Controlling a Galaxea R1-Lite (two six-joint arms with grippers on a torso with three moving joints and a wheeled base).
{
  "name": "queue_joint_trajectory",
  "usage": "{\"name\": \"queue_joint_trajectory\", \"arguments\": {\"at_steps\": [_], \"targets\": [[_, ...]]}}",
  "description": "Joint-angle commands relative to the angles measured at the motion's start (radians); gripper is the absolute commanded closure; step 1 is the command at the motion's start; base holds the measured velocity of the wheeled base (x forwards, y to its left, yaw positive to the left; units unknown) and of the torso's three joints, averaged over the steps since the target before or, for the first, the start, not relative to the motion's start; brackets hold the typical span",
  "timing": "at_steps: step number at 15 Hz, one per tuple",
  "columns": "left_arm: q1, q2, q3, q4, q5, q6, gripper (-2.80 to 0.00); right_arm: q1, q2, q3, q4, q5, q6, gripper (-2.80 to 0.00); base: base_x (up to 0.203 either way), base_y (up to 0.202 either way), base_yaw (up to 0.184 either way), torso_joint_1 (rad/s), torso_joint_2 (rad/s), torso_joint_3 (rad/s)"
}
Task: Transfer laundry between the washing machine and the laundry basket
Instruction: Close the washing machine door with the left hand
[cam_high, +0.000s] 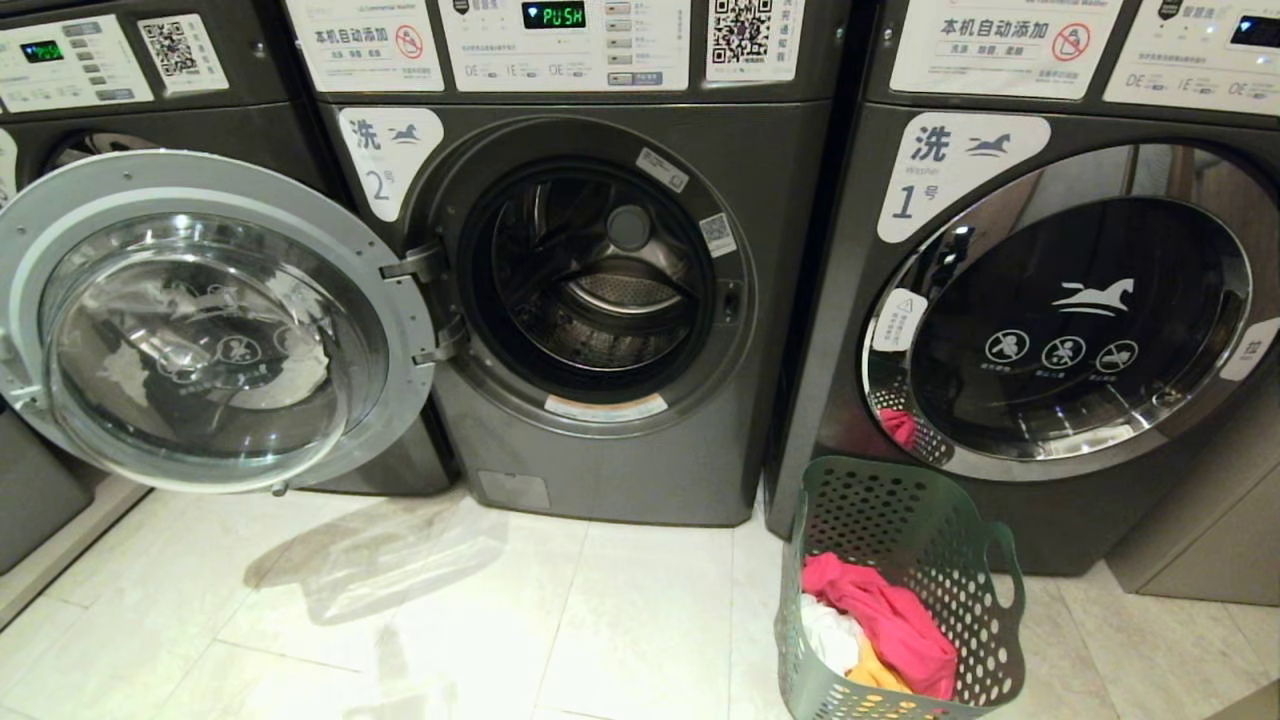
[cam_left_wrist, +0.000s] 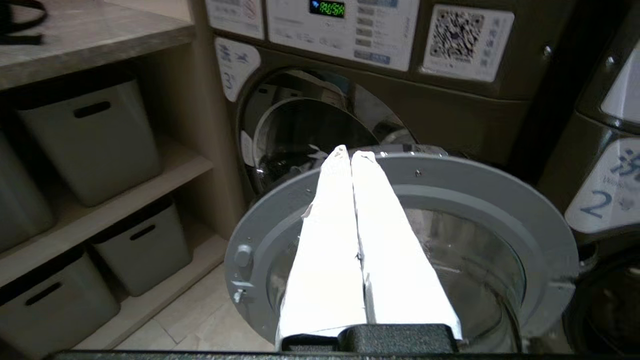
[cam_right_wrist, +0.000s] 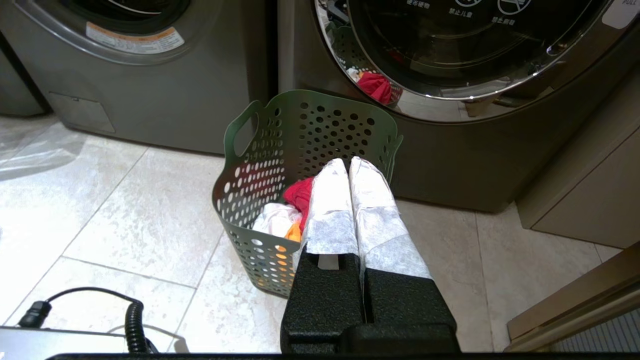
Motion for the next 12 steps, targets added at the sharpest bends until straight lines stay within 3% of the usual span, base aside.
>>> {"name": "queue_joint_trajectory", "arguments": {"at_steps": [1,5,12], "targets": [[0.024,0.071,-0.014,0.011,-0.025,-0.006,0.00,0.000,0.002,0.000,0.000,0.000,0.005,0.00,0.000,0.000,0.000,0.000,0.00,0.000],[0.016,-0.034,-0.008,0.224,-0.042,-0.033,0.00,0.000,0.002,0.000,-0.002,-0.003,0.028,0.00,0.000,0.000,0.000,0.000,0.00,0.000],[-0.012,-0.180,0.061,0.385,-0.023,-0.041,0.00,0.000,0.002,0.000,-0.002,-0.001,0.029,0.00,0.000,0.000,0.000,0.000,0.00,0.000]]}}
